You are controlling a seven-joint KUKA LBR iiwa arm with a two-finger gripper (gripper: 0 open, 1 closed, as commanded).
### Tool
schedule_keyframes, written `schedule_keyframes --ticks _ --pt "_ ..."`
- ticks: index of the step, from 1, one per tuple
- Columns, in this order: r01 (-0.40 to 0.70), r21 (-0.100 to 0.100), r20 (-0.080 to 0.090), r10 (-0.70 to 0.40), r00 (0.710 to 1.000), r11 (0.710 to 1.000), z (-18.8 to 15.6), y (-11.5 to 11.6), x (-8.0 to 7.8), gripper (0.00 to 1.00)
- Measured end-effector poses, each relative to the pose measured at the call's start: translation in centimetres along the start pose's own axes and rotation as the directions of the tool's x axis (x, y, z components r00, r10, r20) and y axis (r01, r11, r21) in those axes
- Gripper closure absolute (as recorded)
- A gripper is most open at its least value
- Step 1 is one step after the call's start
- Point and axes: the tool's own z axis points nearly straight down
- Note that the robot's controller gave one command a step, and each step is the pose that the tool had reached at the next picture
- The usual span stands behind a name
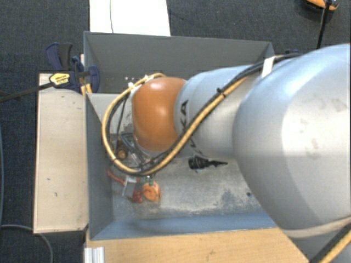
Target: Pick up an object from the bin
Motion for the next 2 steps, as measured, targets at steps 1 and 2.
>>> schedule_keyframes --ticks 1,2 --pt "-0.164 0.004 -0.004 0.164 0.986 0.986 5.2 -0.9 0.8 0.0" --pt "-0.126 0.001 -0.002 0.126 0.992 0.992 5.0 -2.2 0.3 1.0"
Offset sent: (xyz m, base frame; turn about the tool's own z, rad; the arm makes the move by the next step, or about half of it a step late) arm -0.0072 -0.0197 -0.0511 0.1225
